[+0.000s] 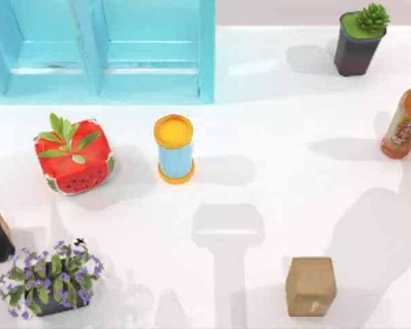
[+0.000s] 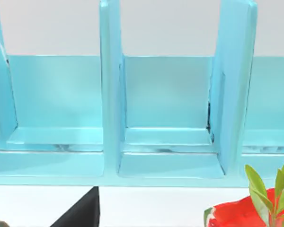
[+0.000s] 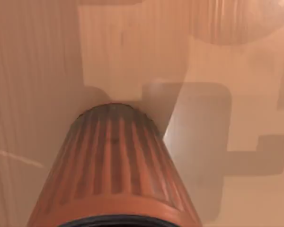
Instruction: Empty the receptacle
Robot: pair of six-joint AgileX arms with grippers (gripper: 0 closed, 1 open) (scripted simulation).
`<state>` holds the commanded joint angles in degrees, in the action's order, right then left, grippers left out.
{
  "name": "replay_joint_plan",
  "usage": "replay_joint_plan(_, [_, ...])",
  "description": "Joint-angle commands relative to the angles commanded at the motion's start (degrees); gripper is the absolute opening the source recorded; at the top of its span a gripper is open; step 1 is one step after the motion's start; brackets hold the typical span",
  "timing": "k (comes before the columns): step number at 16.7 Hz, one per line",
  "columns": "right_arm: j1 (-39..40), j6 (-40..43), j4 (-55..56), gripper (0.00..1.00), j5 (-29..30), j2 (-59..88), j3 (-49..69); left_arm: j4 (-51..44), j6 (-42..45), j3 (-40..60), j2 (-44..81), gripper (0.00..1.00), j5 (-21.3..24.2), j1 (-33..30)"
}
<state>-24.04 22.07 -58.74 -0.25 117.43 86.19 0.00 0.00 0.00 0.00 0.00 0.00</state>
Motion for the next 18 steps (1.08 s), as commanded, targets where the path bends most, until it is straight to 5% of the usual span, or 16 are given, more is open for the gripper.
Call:
replay_joint_plan(5, [0.0,0.0,0.0,0.0,0.0,0.0,0.0,0.0,0.0,0.0,0.0,1.0,0.0,0.0])
replay_joint_plan(18, [0.0,-1.1,-6.6,0.0,0.9,-5.6,6.0,0.0,0.0,0.0,0.0,1.0,0.0,0.0])
